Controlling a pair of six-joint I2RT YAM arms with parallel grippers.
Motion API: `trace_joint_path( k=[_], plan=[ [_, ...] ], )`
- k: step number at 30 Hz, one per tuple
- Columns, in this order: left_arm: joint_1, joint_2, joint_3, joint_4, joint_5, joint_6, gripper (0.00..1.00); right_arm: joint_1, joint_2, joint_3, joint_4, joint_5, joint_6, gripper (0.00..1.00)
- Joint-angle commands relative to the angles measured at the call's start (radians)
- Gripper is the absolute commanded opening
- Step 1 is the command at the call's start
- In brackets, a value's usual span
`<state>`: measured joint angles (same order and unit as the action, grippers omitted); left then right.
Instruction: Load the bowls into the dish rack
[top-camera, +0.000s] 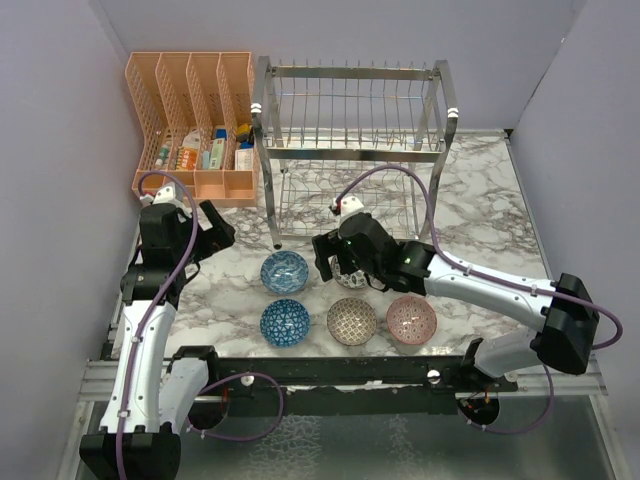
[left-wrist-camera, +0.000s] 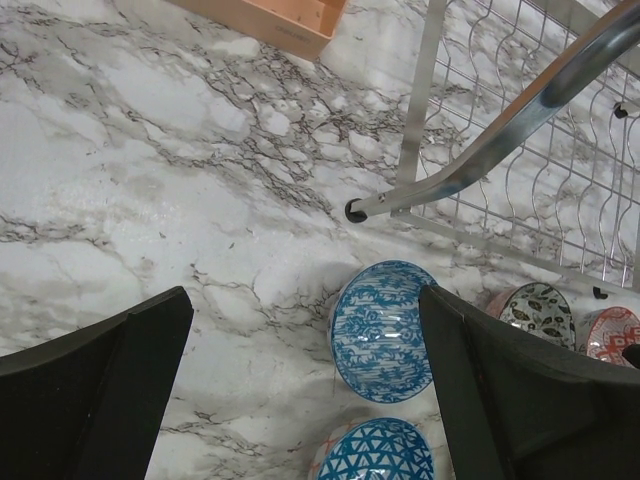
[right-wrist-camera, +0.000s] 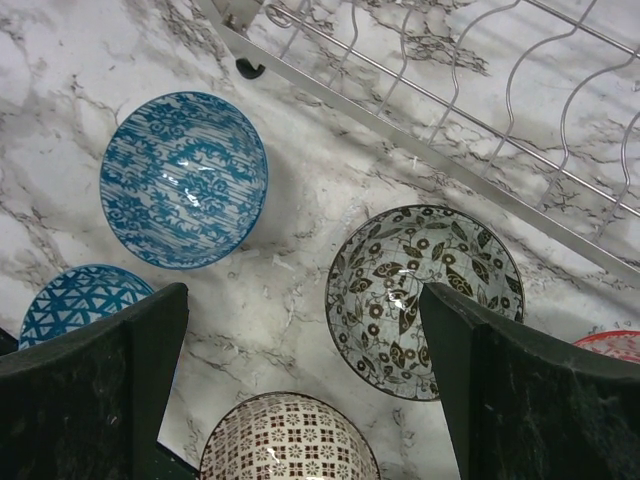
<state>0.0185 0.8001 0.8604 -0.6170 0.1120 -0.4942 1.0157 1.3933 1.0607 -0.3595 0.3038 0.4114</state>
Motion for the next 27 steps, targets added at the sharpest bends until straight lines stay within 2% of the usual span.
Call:
trace_joint_path(
  k=[1, 8, 12, 23, 27],
  plan=[
    [0.006, -0.027, -0.005, 0.023, 0.045, 0.047, 0.99, 0.007, 0.025, -0.003, -0.047, 0.077, 0.028, 0.96],
    [0.006, -0.032, -0.022, 0.027, 0.050, 0.057, 0.99, 0.007, 0.115, 0.010, -0.074, 0.038, 0.033, 0.75],
    [0.006, -0.024, -0.023, 0.016, 0.044, 0.066, 0.99, 0.007, 0.161, 0.007, -0.069, 0.006, 0.033, 0.67],
    [0.006, -0.017, -0.048, 0.029, 0.045, 0.072, 0.99, 0.007, 0.259, 0.014, -0.073, 0.015, 0.053, 0.58],
    [0.006, -0.010, -0.052, 0.038, 0.040, 0.071, 0.99, 0.007, 0.299, 0.013, -0.050, 0.035, 0.053, 0.47]
  ],
)
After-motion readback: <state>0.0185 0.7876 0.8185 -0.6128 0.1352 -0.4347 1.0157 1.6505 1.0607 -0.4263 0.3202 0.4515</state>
